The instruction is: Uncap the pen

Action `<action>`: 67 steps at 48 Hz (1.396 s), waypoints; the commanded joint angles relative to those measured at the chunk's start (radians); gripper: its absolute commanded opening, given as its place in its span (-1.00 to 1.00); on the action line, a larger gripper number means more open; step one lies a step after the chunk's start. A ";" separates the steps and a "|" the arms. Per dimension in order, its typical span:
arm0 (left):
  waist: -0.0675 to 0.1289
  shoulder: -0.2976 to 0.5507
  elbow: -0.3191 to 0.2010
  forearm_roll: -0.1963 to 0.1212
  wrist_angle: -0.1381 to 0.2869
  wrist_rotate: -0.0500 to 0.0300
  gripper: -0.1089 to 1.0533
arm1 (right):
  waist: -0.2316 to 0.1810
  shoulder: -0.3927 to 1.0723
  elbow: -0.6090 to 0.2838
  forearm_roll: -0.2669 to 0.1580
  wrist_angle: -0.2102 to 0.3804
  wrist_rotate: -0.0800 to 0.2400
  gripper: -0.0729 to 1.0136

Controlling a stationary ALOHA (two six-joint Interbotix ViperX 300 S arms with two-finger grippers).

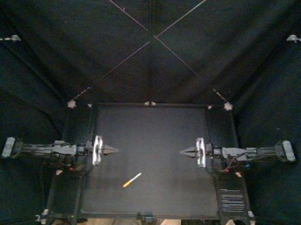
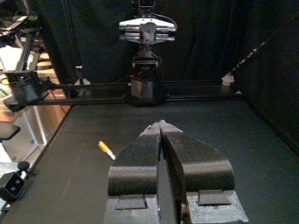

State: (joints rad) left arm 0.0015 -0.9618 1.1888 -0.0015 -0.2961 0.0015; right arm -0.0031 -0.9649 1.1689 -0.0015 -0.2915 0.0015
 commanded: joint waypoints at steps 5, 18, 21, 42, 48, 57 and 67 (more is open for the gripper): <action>-0.017 0.032 0.012 -0.002 -0.002 -0.0015 -0.81 | 0.014 0.152 -0.084 -0.031 -0.012 -0.002 -0.93; -0.066 0.135 0.028 0.008 -0.002 0.0031 -0.79 | 0.037 0.554 -0.304 -0.169 -0.012 -0.002 -0.83; -0.066 0.153 0.029 0.009 -0.002 0.0031 -0.79 | 0.046 0.643 -0.350 -0.209 -0.012 -0.002 -0.81; -0.064 0.175 0.048 0.006 -0.002 0.0000 -0.79 | 0.112 1.103 -0.669 -0.284 0.034 0.009 -0.09; -0.064 0.175 0.049 0.006 -0.002 0.0000 -0.79 | 0.112 1.147 -0.713 -0.222 0.072 0.008 0.32; -0.064 0.175 0.052 0.005 -0.002 0.0000 -0.79 | 0.115 1.206 -0.761 -0.152 0.115 0.003 0.84; -0.064 0.175 0.057 0.006 -0.002 0.0000 -0.79 | 0.126 1.266 -0.816 -0.118 0.196 0.005 0.89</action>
State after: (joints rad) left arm -0.0614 -0.7900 1.2579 0.0031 -0.2930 0.0031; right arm 0.1181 0.3099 0.3958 -0.1335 -0.1227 0.0061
